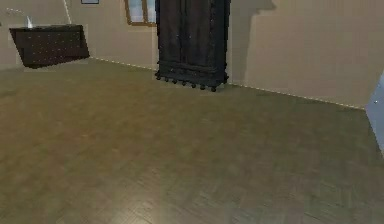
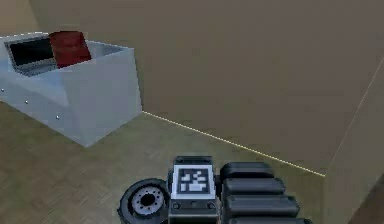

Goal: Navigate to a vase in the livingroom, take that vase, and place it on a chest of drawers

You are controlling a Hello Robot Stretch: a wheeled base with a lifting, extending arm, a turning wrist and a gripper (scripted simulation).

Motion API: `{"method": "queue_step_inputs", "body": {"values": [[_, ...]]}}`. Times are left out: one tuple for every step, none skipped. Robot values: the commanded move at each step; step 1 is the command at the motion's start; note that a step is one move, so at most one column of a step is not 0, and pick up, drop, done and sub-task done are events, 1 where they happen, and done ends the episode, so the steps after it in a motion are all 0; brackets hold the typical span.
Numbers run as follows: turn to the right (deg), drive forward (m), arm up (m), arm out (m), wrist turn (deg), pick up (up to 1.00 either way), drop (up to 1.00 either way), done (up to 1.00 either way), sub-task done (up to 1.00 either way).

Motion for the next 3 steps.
{"method": "queue_step_inputs", "body": {"values": [[-30.0, 0.00, 0.00, 0.00, 0.0, 0.00, 0.00, 0.00, 0.00], [0.0, 1.00, 0.00, 0.00, 0.0, 0.00, 0.00, 0.00, 0.00], [0.0, 1.00, 0.00, 0.00, 0.0, 0.00, 0.00, 0.00, 0.00]]}}
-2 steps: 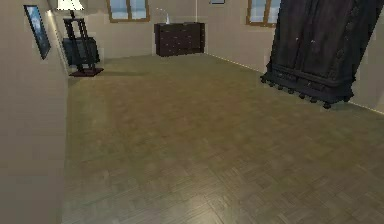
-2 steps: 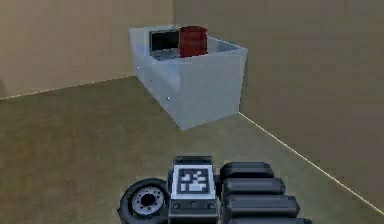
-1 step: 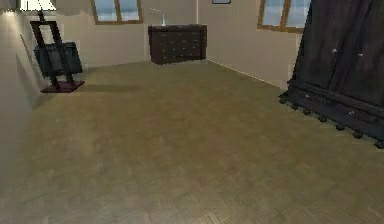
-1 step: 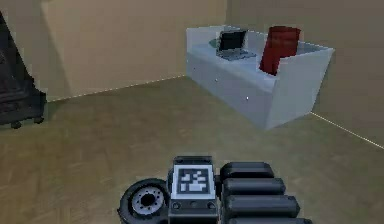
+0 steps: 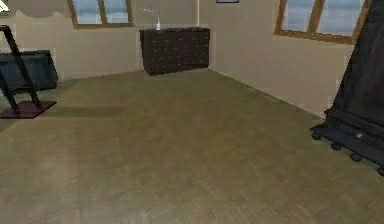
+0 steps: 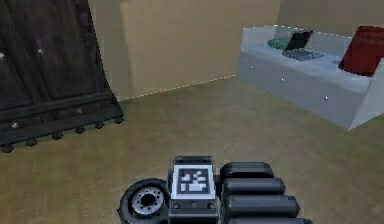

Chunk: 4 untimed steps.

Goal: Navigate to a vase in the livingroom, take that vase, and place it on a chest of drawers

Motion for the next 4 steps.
{"method": "queue_step_inputs", "body": {"values": [[0.0, 1.00, 0.00, 0.00, 0.0, 0.00, 0.00, 0.00, 0.00], [0.0, 1.00, 0.00, 0.00, 0.0, 0.00, 0.00, 0.00, 0.00], [0.0, 1.00, 0.00, 0.00, 0.0, 0.00, 0.00, 0.00, 0.00], [0.0, 1.00, 0.00, 0.00, 0.0, 0.00, 0.00, 0.00, 0.00]]}}
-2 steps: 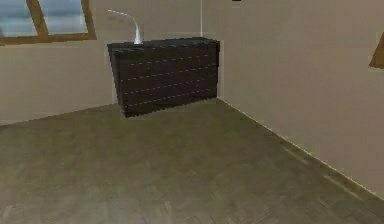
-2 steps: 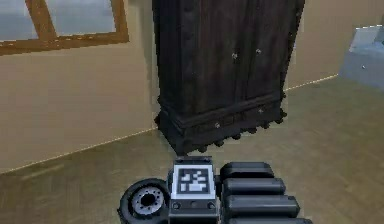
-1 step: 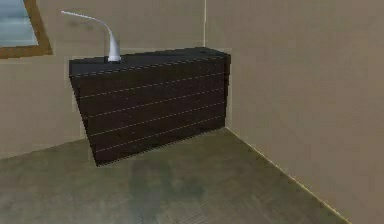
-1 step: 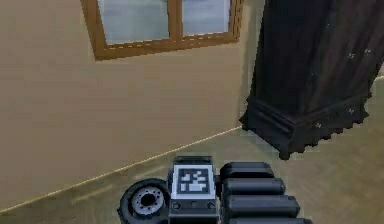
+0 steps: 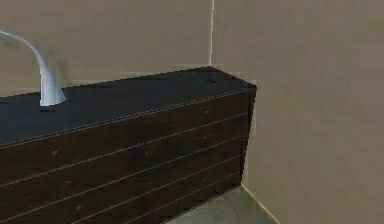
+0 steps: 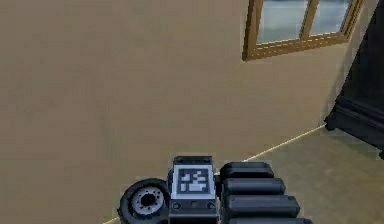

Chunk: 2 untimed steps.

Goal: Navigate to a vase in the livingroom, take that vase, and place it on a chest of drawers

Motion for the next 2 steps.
{"method": "queue_step_inputs", "body": {"values": [[-3.0, 0.00, 0.00, 0.00, 0.0, 0.00, 0.00, 0.00, 0.00], [0.0, 0.65, 0.00, 0.00, 0.0, 0.00, 0.00, 0.00, 0.00]]}}
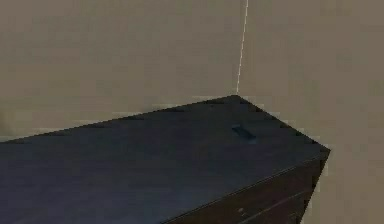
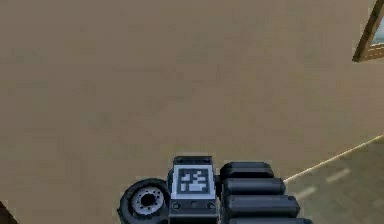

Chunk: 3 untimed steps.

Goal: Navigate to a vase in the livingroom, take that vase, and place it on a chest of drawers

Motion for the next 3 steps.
{"method": "queue_step_inputs", "body": {"values": [[45.0, 0.00, 0.00, 0.00, 0.0, 0.00, 0.00, 0.00, 0.00], [45.0, 0.00, 0.00, 0.00, 0.0, 0.00, 0.00, 0.00, 0.00], [45.0, 0.00, 0.00, 0.00, 0.0, 0.00, 0.00, 0.00, 0.00]]}}
